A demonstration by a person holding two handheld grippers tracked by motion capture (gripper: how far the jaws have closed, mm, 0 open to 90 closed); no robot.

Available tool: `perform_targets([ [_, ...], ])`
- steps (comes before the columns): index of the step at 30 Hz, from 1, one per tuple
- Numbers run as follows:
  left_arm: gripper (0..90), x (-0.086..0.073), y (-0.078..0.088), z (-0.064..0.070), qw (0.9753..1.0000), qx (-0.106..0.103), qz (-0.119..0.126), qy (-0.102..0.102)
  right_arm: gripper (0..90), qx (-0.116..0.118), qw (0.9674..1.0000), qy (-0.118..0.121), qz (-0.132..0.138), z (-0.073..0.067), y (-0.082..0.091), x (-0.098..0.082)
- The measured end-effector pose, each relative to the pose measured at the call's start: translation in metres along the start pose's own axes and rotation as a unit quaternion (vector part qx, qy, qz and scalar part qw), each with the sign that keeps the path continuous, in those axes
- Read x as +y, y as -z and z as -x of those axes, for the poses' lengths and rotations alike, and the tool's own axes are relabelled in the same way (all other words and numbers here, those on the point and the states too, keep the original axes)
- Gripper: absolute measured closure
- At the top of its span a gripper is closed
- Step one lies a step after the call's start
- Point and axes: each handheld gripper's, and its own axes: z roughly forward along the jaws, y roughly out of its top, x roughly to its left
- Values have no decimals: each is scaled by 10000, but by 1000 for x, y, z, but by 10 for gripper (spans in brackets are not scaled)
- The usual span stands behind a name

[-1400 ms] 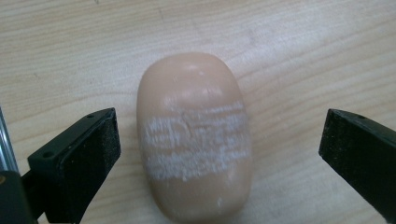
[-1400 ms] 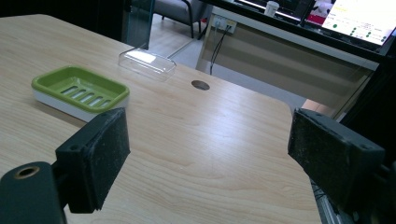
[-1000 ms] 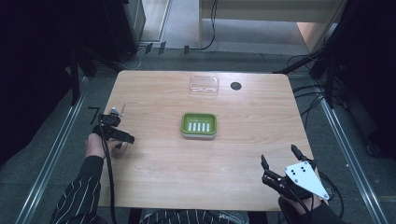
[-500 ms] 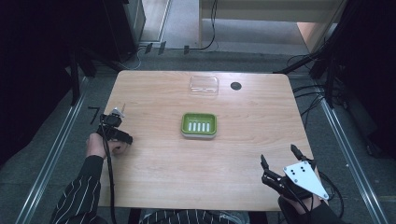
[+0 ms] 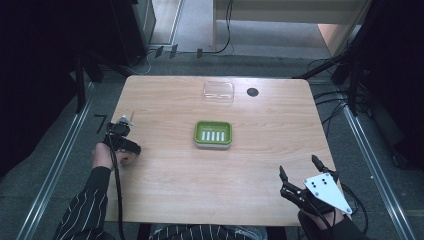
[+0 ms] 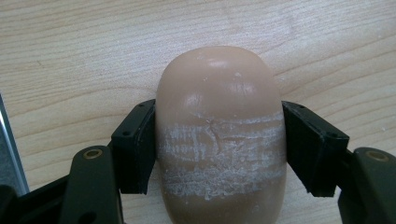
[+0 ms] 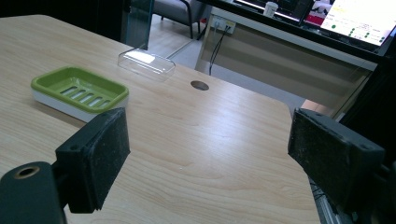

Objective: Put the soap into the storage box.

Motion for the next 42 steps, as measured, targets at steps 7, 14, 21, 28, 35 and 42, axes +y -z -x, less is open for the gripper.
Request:
perform_targets([
  [7,334,-1,1,-1,9999,-72,65,-52,134,-2,10000,-9,-4,1,0,0],
  [14,334,0,11,4,9994,-132,173,-281,135,5,10000,-21,-8,0,0,0],
  [21,333,4,20,15,9972,-224,332,-638,134,2,10000,-39,-20,1,0,0],
  [28,333,9,23,26,9941,-286,367,-983,135,-22,10000,-56,-28,3,2,-1],
  [35,334,15,28,38,9899,-331,425,-1315,134,-49,10000,-71,-44,4,4,-2],
  [42,333,23,32,55,9848,-400,446,-1628,134,-90,9999,-104,-73,4,5,-3],
])
